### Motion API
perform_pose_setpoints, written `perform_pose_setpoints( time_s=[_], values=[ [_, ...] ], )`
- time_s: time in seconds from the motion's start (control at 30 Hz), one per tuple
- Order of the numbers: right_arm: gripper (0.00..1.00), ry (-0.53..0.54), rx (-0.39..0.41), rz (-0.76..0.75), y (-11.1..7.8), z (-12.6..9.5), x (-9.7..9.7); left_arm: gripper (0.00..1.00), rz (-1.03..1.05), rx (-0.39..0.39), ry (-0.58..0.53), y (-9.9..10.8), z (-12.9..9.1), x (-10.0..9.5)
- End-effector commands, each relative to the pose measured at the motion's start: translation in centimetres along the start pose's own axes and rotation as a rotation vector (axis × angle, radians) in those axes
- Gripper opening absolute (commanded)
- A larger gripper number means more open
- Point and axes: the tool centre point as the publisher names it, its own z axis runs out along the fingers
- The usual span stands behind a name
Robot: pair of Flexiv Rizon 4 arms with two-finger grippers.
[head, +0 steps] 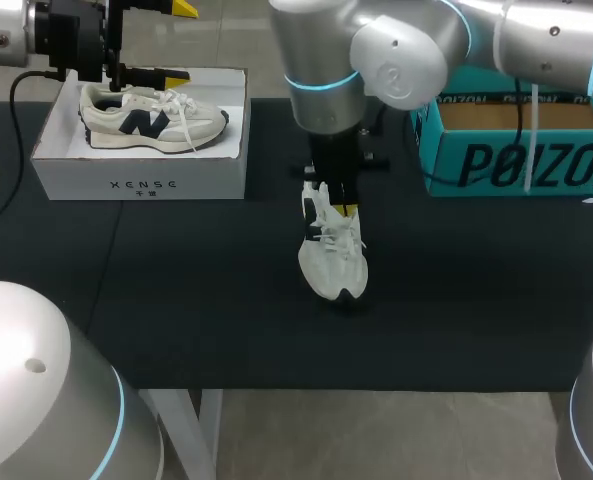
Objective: Take the shoe out of the shoebox, open the shoe tongue, remove and reinsert the insole, then place the shoe into the shoebox
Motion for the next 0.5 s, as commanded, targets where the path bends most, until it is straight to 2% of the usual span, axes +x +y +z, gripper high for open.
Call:
perform_pose_setpoints(
  time_s=[0.03, 0.3, 0.5],
  values=[
    [0.00, 0.018, 0.007, -0.009, 1.3, 1.4, -0.3, 1.00, 0.001, 0.001, 0.004, 0.1, 0.0, 0.0],
    [0.00, 0.017, -0.002, -0.060, 3.7, 2.2, 1.6, 1.00, 0.001, 0.001, 0.004, 0.1, 0.0, 0.0],
    [0.00, 0.002, 0.015, -0.079, 4.1, 2.8, 2.1, 1.00, 0.001, 0.001, 0.004, 0.1, 0.0, 0.0]
  ],
)
